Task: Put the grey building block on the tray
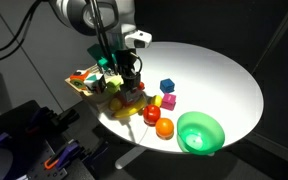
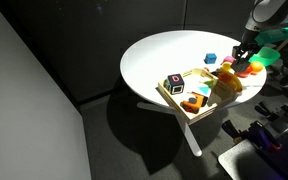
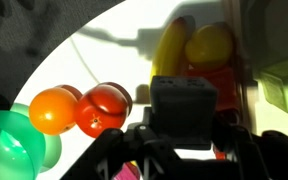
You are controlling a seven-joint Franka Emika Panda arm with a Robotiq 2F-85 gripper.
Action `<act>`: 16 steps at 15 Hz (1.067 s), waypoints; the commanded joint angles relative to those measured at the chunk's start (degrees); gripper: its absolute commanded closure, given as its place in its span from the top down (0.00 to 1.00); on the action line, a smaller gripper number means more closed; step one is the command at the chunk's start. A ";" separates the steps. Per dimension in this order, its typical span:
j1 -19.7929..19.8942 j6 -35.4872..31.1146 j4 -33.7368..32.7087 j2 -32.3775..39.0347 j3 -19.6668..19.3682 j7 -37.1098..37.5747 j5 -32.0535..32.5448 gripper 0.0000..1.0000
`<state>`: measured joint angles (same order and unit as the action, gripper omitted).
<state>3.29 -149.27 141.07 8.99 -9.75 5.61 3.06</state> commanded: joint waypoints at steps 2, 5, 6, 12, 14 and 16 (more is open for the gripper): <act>-1.83 2.53 0.76 -3.53 2.09 3.88 3.92 0.30; -3.25 3.39 0.54 -4.01 3.43 5.97 7.57 0.30; -3.74 3.74 0.38 -4.10 3.88 6.87 8.69 0.30; -6.27 7.38 -0.53 -4.06 6.46 11.29 12.98 0.30; -6.93 8.35 -1.23 -3.63 7.46 11.90 12.96 0.30; -7.47 8.77 -2.10 -2.97 8.24 12.46 12.77 0.30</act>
<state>-3.54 -143.02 140.57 6.23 -2.50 15.79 14.45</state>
